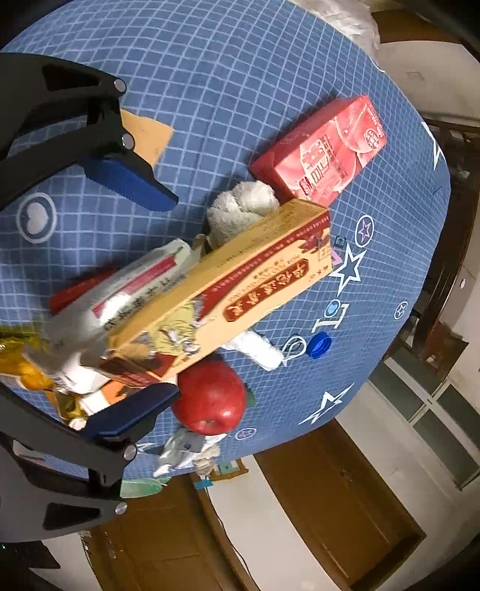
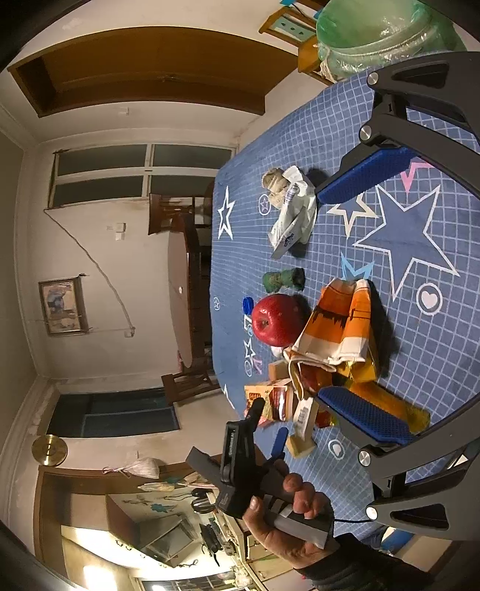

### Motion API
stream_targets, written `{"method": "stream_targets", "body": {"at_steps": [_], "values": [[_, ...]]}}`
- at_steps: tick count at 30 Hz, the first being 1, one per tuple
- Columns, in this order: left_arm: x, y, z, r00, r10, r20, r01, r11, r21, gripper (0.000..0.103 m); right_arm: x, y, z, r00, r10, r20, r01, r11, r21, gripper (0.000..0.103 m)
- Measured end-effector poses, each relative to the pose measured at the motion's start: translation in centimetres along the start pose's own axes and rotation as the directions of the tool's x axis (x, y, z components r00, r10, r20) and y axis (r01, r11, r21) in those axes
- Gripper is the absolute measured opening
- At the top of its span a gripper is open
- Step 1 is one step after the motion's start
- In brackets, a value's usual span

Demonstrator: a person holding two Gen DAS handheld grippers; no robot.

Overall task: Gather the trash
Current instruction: 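Grasp the yellow snack box with the left tool while the right tool grasps the white toothpaste tube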

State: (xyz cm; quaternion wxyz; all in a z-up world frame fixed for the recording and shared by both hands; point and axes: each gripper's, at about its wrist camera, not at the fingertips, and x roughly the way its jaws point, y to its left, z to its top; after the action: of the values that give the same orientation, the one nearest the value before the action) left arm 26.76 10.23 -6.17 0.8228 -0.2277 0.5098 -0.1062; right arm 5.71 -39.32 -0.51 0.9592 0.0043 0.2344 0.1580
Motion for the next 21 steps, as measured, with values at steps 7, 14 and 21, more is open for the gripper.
{"method": "stream_targets", "body": {"at_steps": [7, 14, 21], "values": [[1.8, -0.1, 0.7, 0.999, -0.047, -0.016, 0.046, 0.998, -0.04, 0.055, 3.1, -3.5, 1.0, 0.999, -0.013, -0.03, 0.014, 0.999, 0.035, 0.099], [1.6, -1.1, 0.5, 0.997, -0.075, 0.014, 0.076, 0.997, -0.02, 0.036, 9.1, -11.5, 2.5, 0.99, 0.042, -0.138, -0.002, 0.961, 0.276, 0.094], [1.9, -2.0, 0.2, 0.997, -0.072, 0.028, 0.072, 0.997, 0.021, 0.034, 16.7, -13.2, 2.7, 0.954, -0.034, -0.299, 0.096, 0.976, 0.194, 0.082]]}}
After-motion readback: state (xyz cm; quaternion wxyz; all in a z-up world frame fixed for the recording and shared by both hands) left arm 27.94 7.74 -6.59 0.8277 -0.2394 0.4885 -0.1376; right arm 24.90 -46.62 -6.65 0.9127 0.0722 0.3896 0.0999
